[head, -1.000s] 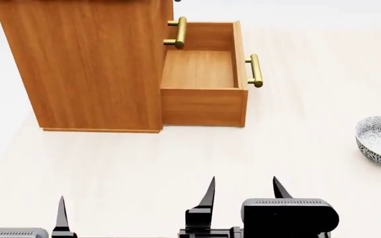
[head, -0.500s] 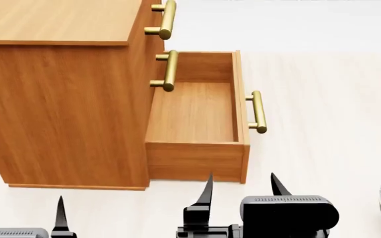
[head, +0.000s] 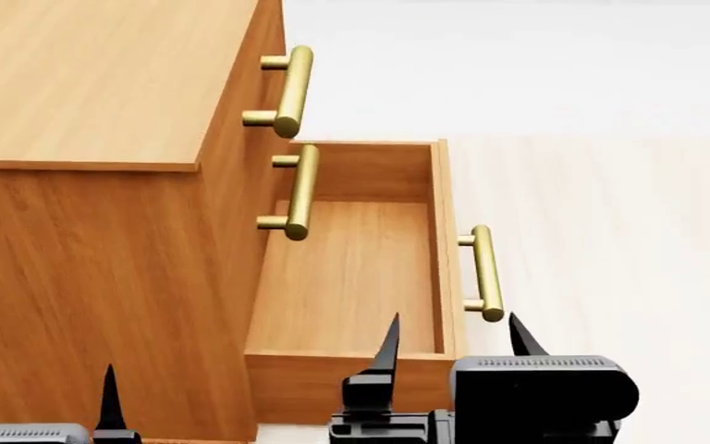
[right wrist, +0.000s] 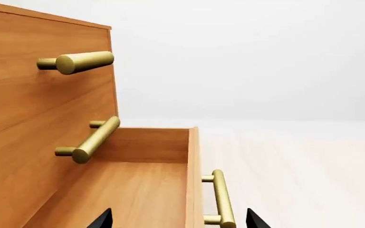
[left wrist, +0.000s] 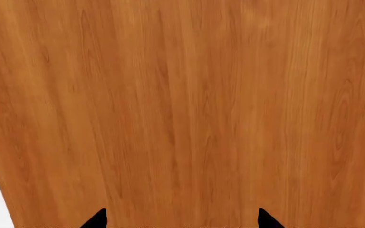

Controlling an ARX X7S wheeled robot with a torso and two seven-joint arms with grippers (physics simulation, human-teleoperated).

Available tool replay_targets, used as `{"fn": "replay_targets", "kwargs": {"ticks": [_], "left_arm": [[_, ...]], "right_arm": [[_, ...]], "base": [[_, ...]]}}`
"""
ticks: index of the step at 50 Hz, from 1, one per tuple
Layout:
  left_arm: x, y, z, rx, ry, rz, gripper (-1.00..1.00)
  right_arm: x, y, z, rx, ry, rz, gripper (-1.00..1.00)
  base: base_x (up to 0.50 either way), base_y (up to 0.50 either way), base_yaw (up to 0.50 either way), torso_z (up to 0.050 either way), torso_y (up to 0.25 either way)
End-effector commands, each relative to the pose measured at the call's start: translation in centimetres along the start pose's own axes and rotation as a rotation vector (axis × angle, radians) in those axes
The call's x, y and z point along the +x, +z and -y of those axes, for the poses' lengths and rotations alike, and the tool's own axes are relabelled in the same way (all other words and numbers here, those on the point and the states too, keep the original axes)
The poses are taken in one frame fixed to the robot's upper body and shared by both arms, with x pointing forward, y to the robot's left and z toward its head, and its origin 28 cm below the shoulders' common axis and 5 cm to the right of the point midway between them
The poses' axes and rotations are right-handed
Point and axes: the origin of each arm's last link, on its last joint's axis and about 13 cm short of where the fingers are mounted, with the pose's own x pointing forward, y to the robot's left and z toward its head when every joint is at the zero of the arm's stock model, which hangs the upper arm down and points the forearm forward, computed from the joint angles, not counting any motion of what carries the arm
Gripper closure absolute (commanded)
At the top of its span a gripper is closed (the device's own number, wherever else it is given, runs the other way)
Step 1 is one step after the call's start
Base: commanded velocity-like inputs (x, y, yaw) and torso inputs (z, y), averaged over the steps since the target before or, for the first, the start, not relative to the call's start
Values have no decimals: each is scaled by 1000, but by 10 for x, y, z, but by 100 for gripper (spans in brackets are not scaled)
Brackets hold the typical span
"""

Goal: Close the bottom drawer of the cabinet.

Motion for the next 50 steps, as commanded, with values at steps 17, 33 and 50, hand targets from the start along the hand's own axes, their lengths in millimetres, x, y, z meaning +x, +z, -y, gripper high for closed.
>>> {"fn": "replay_targets", "kwargs": {"ticks": [17, 33, 50], "left_arm": [[0, -3, -1, -11, -2, 0, -100], [0, -6, -1, -6, -9, -4, -100], [-2, -4, -1, -4, -7, 2, -100]], "right_arm": [[37, 73, 34, -97, -60, 31, -100], [56, 59, 78, -108, -131, -34, -100], [51, -5, 113, -118, -182, -127, -100]], "base": [[0, 0, 0, 0, 0], [0, 0, 0, 0, 0], [0, 0, 0, 0, 0]]}}
